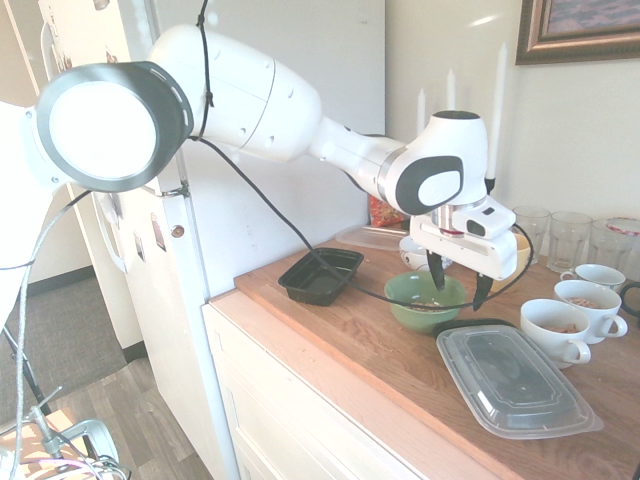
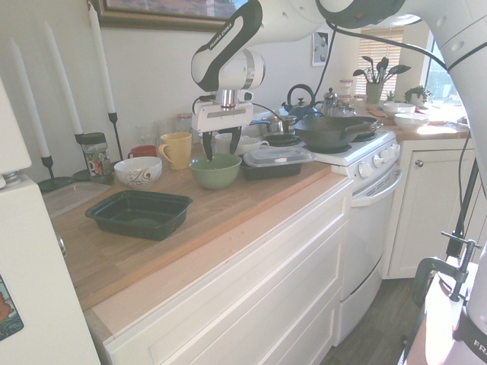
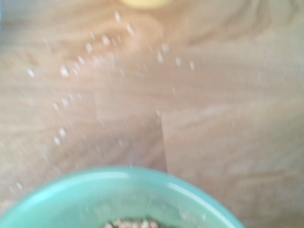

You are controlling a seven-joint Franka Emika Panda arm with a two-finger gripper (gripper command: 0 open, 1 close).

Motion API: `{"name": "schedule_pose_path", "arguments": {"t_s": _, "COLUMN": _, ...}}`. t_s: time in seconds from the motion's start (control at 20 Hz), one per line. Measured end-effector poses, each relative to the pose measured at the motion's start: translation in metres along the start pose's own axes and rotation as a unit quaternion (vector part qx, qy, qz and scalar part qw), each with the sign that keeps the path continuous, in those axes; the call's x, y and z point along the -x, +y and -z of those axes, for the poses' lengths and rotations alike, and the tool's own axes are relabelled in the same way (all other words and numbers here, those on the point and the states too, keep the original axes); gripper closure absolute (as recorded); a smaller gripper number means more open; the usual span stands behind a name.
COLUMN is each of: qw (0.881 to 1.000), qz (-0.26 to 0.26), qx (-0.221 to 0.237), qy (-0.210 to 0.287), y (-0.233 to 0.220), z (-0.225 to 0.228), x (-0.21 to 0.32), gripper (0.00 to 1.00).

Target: Pour the cereal into the box

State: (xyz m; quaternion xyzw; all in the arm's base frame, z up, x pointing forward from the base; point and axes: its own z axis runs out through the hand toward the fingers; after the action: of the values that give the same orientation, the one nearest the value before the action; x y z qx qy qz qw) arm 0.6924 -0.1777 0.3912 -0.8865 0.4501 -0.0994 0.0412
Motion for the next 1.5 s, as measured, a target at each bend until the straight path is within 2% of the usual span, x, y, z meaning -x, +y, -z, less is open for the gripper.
{"name": "schedule_pose_path", "arguments": {"t_s": 0.15, "qw": 1.000, "qz": -0.001, "qx": 0.002, "qy": -0.003, "y": -0.003, "z": 0.000, "x": -0.002, "gripper": 0.00}}
{"name": "schedule_pose_path", "arguments": {"t_s": 0.4, "qw": 1.000, "qz": -0.003, "qx": 0.017, "qy": -0.017, "y": -0.007, "z": -0.041, "x": -0.004, "gripper": 0.00}}
{"name": "schedule_pose_path", "arguments": {"t_s": 0.6, "qw": 1.000, "qz": 0.000, "qx": 0.019, "qy": -0.022, "y": -0.016, "z": -0.049, "x": -0.009, "gripper": 0.00}}
{"name": "schedule_pose_path", "arguments": {"t_s": 0.65, "qw": 1.000, "qz": 0.000, "qx": 0.020, "qy": -0.023, "y": -0.017, "z": -0.050, "x": -0.009, "gripper": 1.00}}
{"name": "schedule_pose_path", "arguments": {"t_s": 1.5, "qw": 0.999, "qz": -0.016, "qx": 0.013, "qy": -0.030, "y": -0.012, "z": -0.053, "x": -0.016, "gripper": 1.00}}
